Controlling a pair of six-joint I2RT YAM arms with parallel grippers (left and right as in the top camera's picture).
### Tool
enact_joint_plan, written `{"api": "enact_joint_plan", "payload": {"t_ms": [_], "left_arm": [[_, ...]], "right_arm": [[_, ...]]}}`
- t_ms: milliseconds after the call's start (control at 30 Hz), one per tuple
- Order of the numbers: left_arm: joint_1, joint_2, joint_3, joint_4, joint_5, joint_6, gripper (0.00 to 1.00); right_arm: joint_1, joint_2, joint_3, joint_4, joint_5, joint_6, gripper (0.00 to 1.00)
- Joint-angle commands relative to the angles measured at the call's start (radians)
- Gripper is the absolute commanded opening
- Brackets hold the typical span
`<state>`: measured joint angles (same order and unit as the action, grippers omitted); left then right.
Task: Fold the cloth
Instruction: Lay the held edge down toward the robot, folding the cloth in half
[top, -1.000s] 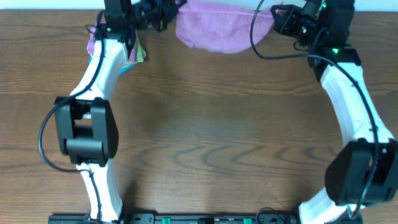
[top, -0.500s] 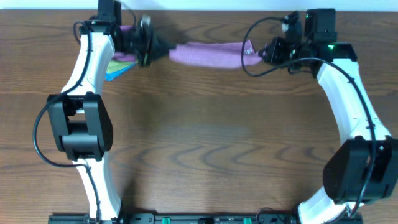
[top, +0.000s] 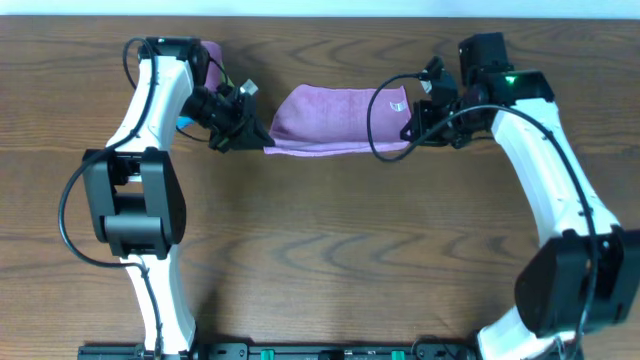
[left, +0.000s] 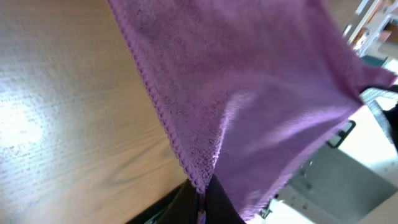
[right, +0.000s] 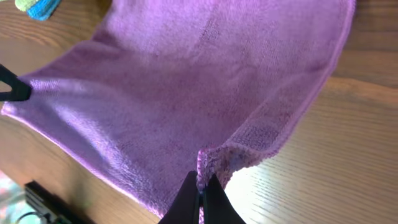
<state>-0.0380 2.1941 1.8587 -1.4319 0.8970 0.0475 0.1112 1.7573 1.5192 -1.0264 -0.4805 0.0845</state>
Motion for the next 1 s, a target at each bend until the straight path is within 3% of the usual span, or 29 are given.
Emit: {"api": "enact_joint_plan", "payload": {"t_ms": [0,233,467,767,967], "left_arm": [[-0.003,-0.024,-0.024,-0.021,-0.018,0.073,0.06],[-0.024,-0.233,-0.113,-0.010,-0.183,-0.027,0.06],[-0.046,-0.459,-0.482,0.115,-0.183,-0.120,0.06],[-0.076,-0.615,-0.963,0.377,-0.164,-0.183,0.06],[-0.076,-0.619,-1.063,0.470,-0.137,-0.214,0.06]], "right_arm": [[-0.002,-0.101,-0.068,0.012,0.022,-0.047,0.02],[0.000,-0.276,-0.301,0.071,0.017,-0.025,0.01],[0.000,-0.421,-0.456,0.092,0.017,-0.010,0.02],[0.002,-0.451,-0.710,0.149,0.017,0.039,0.02],[0.002,-0.486,-0.786,0.163,0.018,0.043,0.02]]}}
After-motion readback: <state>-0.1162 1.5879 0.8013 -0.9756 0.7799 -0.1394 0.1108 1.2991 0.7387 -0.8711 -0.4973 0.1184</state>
